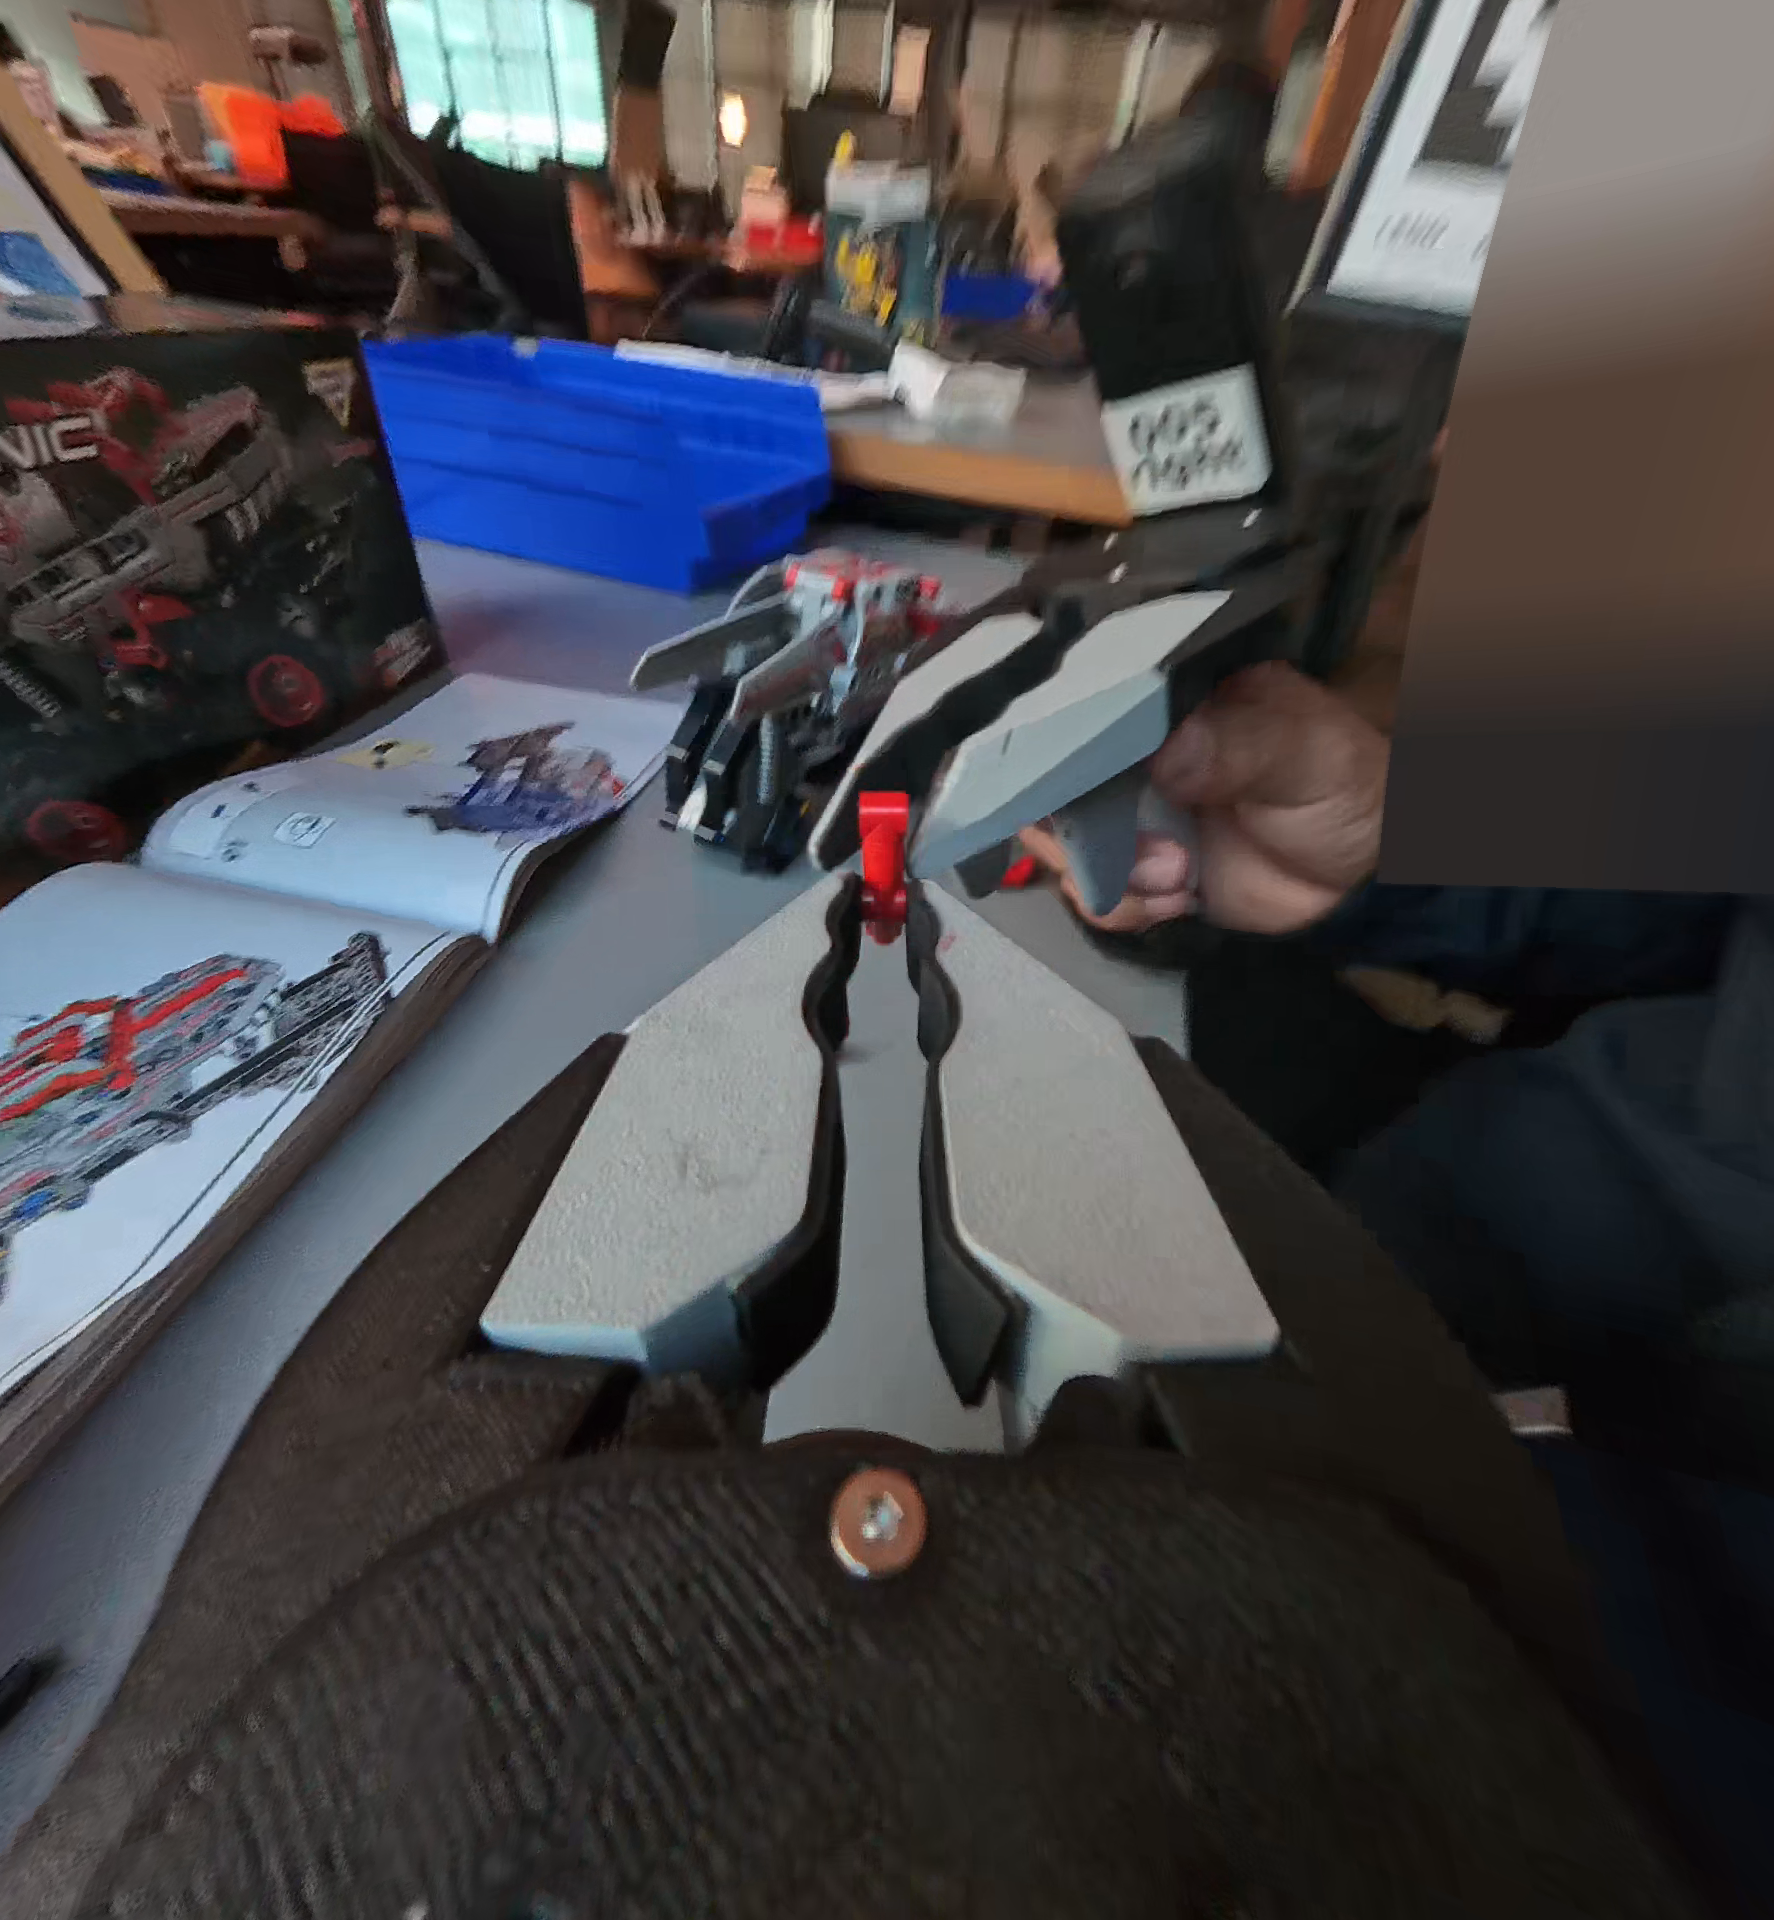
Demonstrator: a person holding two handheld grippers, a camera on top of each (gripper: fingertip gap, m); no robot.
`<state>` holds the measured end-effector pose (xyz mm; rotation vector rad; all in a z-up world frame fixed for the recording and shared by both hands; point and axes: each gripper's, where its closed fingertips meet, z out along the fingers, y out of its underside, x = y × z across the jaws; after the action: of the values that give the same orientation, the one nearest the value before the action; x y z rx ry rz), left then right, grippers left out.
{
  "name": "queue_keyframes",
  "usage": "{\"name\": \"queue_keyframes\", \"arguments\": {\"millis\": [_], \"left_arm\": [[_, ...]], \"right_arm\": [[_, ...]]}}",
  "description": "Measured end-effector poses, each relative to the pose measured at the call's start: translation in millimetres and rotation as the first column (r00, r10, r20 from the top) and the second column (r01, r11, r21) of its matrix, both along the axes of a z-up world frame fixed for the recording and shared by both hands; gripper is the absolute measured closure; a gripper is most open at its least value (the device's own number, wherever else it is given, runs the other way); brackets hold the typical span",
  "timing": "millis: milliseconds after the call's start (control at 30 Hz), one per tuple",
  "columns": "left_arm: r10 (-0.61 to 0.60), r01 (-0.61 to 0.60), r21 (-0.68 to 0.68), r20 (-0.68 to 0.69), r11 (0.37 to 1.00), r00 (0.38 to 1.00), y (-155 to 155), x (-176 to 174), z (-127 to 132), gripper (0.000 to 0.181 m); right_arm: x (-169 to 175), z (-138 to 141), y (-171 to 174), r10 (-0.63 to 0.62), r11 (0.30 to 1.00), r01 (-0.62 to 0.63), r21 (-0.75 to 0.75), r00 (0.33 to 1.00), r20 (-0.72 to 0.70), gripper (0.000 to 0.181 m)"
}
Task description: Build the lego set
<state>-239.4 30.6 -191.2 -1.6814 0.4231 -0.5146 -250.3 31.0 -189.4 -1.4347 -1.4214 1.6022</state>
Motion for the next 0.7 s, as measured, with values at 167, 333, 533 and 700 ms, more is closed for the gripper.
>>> {"name": "queue_keyframes", "arguments": {"millis": [167, 333, 533, 700], "left_arm": [[-0.062, 0.025, 0.109, 0.349, 0.994, 0.935, -5.6, -3.2, 37.1, 0.176], [-0.104, 0.056, 0.106, 0.517, 0.993, 0.85, -2.8, 7.5, 47.9, 0.176], [-0.112, 0.124, 0.038, 0.727, 0.992, 0.678, 2.6, 18.7, 46.0, 0.177], [-0.094, 0.153, 0.004, 0.805, 0.988, 0.586, 4.4, 23.0, 41.6, 0.176]], "right_arm": [[18.1, 18.0, -8.4, 0.045, 0.993, -0.038, 0.115, 0.997, -0.064, 0.159], [20.7, 15.3, -7.5, -0.06, 0.901, 0.066, 0.428, 0.998, -0.026, 0.156], [18.0, 17.5, 2.7, -0.182, 0.728, 0.167, 0.665, 0.982, -0.048, 0.166], [19.0, 17.0, 4.1, -0.219, 0.672, 0.192, 0.715, 0.974, -0.056, 0.181]]}}
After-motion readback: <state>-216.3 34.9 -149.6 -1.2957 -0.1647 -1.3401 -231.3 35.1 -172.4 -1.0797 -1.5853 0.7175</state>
